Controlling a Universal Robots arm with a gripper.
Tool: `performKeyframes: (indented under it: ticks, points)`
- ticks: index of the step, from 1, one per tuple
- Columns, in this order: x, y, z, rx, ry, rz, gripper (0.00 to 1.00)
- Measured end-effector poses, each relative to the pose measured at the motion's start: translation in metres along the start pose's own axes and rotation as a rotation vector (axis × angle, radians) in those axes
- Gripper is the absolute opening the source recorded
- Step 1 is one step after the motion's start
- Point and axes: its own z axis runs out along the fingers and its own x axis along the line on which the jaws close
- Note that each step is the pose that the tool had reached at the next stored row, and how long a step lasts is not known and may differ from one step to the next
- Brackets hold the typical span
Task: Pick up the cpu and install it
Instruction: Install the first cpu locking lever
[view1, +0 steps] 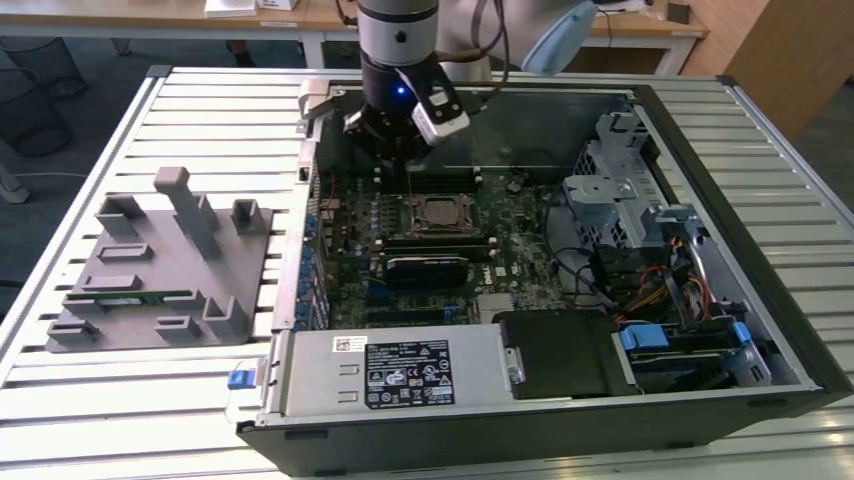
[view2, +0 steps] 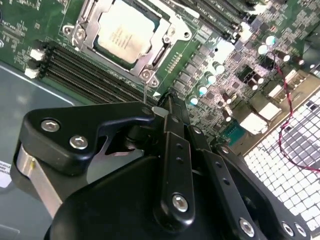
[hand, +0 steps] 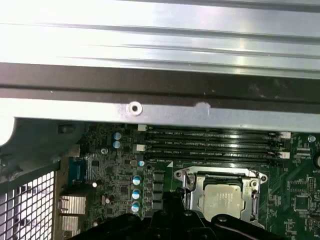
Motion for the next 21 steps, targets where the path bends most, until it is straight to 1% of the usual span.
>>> performKeyframes:
  ticks: [2, 5, 8, 11, 14, 15, 16, 18, 19, 20, 21]
  points:
    - [-0.0001, 0.0029, 0.0001, 0.0, 0.0001, -0.001, 0.11]
    - [-0.0005, 0.005, 0.0001, 0.0, 0.0001, -0.002, 0.11]
    - [-0.0036, 0.0064, 0.0002, 0.0, 0.0001, -0.002, 0.11]
    - [-0.0123, 0.0065, 0.0003, 0.0002, 0.0013, -0.002, 0.11]
    - [-0.0239, 0.0061, 0.001, 0.0, 0.0039, -0.002, 0.11]
    - [-0.0267, 0.006, 0.0014, -0.0002, 0.004, -0.002, 0.11]
    - [-0.0285, 0.0059, 0.0018, -0.0002, 0.004, -0.002, 0.11]
    - [-0.0294, 0.0056, 0.0026, -0.0004, 0.004, -0.002, 0.11]
    - [-0.0294, 0.005, 0.003, -0.0037, 0.0042, -0.002, 0.11]
    - [-0.0295, 0.0046, 0.0034, -0.0138, 0.0037, -0.002, 0.11]
    - [-0.0295, 0.0044, 0.0039, -0.0273, 0.0031, -0.001, 0.11]
